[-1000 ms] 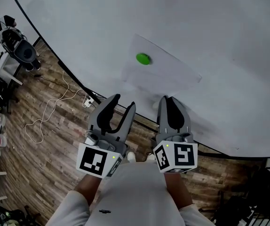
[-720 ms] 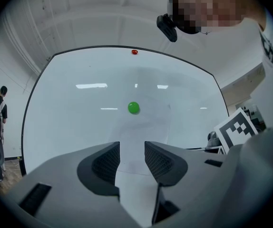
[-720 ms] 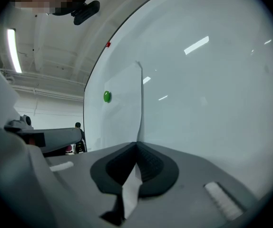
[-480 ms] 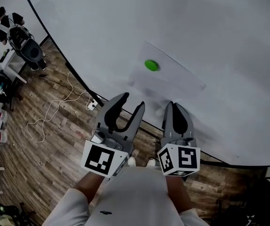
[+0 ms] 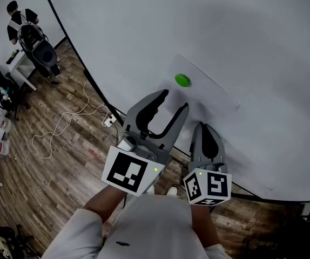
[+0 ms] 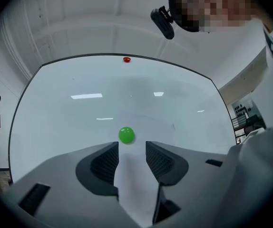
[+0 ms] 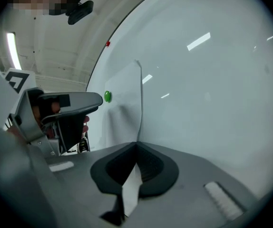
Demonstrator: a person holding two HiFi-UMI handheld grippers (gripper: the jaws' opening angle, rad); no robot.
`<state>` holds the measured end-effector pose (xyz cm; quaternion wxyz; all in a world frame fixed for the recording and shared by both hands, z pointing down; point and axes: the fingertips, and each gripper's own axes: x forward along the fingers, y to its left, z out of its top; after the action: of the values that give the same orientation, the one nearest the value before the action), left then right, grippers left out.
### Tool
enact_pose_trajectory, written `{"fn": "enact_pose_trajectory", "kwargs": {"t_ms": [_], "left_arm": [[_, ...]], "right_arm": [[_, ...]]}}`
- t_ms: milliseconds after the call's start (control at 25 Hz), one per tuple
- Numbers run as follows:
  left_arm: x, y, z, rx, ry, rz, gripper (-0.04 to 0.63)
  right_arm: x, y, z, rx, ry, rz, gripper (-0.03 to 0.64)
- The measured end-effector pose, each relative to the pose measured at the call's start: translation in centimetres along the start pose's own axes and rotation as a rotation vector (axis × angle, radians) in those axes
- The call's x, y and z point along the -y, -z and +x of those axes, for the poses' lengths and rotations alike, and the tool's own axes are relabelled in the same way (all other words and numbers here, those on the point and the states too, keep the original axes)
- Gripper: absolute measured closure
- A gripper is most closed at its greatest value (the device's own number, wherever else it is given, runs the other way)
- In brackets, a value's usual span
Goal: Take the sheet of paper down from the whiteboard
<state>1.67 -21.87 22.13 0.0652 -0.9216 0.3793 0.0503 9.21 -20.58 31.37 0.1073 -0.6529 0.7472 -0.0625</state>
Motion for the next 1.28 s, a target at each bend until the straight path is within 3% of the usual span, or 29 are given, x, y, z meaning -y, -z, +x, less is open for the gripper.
{"fn": "enact_pose_trajectory", "kwargs": {"t_ms": [480, 1280], "left_arm": [[-0.7, -2.2, 2.6, 0.022, -0.022, 0.067, 0.433], [-1.4, -1.5, 2.9, 0.018, -0.043, 0.048, 0.469]], "right_arm": [[-0.2, 0.2, 0.3, -0.011, -0.024, 0.008, 0.606], [0.4, 0.0, -0.2, -0.002, -0.018, -0.013, 0.606]]}}
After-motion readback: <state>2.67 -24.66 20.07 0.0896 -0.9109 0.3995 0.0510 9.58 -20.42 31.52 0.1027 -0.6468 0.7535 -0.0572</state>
